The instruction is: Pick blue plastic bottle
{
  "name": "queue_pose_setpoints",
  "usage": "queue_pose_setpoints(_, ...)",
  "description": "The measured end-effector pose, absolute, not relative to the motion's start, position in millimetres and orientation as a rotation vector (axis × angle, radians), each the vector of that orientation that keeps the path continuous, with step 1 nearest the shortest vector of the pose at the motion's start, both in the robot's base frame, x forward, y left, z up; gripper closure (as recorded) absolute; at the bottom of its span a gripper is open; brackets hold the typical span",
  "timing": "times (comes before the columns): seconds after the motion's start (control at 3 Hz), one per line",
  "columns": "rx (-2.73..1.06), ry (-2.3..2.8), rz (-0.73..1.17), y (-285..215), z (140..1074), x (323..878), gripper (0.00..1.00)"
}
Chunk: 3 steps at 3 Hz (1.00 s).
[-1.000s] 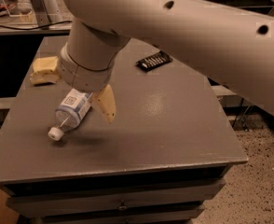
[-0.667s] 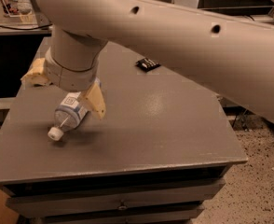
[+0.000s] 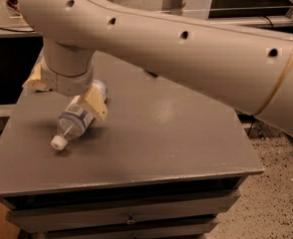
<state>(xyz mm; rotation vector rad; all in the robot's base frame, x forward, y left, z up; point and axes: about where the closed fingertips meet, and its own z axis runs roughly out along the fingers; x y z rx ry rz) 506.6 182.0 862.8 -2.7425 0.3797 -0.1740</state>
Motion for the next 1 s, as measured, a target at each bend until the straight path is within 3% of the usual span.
queue_pose_setpoints(0.33,-2.777,0.394,-0.194,177.0,851.5,516.9,0.18)
queue_pose_setpoints(1.0,-2.824,0.436,-0.204,156.1,835.1,518.5,0.62)
